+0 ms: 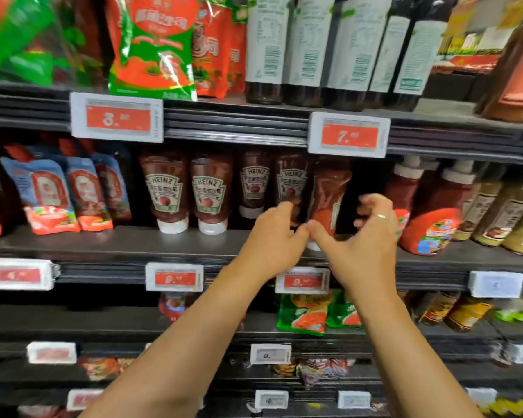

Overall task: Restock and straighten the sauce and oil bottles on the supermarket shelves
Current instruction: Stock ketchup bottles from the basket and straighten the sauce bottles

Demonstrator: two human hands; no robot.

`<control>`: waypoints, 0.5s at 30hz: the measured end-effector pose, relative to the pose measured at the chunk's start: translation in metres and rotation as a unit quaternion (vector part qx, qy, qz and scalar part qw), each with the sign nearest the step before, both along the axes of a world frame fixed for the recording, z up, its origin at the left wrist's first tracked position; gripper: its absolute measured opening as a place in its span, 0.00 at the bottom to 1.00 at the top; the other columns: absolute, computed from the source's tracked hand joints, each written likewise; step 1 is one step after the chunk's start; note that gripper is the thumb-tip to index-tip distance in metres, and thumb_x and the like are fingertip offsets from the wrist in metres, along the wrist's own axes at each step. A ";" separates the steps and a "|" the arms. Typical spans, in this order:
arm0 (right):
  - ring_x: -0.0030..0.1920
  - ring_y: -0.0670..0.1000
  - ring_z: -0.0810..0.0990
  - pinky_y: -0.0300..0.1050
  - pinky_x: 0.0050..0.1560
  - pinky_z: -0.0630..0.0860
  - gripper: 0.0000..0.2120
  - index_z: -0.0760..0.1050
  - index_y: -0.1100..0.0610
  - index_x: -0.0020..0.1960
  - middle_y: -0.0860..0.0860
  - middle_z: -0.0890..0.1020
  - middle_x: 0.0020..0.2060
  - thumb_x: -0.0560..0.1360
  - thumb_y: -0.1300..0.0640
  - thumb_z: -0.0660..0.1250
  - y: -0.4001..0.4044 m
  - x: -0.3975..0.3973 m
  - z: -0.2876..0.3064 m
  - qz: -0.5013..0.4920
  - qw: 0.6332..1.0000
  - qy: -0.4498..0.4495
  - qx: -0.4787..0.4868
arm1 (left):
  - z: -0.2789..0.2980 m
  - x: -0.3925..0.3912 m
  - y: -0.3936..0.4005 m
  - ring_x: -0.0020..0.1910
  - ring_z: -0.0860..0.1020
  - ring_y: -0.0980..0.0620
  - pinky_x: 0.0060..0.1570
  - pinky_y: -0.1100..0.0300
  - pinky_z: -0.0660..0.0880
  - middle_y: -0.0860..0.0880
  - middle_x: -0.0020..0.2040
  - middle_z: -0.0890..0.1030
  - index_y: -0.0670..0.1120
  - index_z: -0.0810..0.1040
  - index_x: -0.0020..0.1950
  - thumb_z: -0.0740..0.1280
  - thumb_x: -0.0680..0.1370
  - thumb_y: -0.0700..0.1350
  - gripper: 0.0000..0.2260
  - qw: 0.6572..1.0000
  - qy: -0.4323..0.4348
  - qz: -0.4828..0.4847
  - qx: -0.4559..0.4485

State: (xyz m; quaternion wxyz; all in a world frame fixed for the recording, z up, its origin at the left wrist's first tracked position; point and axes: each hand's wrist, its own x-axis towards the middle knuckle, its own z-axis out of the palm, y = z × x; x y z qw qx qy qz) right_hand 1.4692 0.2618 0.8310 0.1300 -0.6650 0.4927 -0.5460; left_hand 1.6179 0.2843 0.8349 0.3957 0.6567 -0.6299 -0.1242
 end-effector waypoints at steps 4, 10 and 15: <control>0.50 0.49 0.81 0.40 0.44 0.75 0.29 0.70 0.53 0.58 0.49 0.82 0.50 0.67 0.41 0.79 -0.020 0.006 -0.001 0.049 0.997 0.023 0.050 | 0.000 -0.004 -0.009 0.44 0.75 0.47 0.33 0.60 0.67 0.45 0.50 0.77 0.43 0.70 0.52 0.58 0.82 0.41 0.03 0.997 0.038 -0.020 0.057; 0.40 0.36 0.84 0.26 0.38 0.75 0.15 0.76 0.46 0.51 0.34 0.85 0.43 0.68 0.47 0.77 -0.021 0.013 -0.007 0.171 0.982 -0.037 0.074 | 0.000 0.014 0.015 0.48 0.82 0.51 0.48 0.49 0.81 0.49 0.51 0.82 0.48 0.73 0.56 0.63 0.82 0.45 0.04 0.996 0.079 -0.037 0.011; 0.39 0.35 0.83 0.27 0.36 0.73 0.16 0.81 0.47 0.46 0.38 0.85 0.37 0.64 0.38 0.71 -0.025 0.038 0.002 0.222 0.971 0.028 0.085 | -0.013 0.033 0.031 0.56 0.80 0.48 0.57 0.44 0.78 0.47 0.58 0.79 0.47 0.72 0.58 0.63 0.82 0.45 0.05 0.997 0.072 -0.031 -0.017</control>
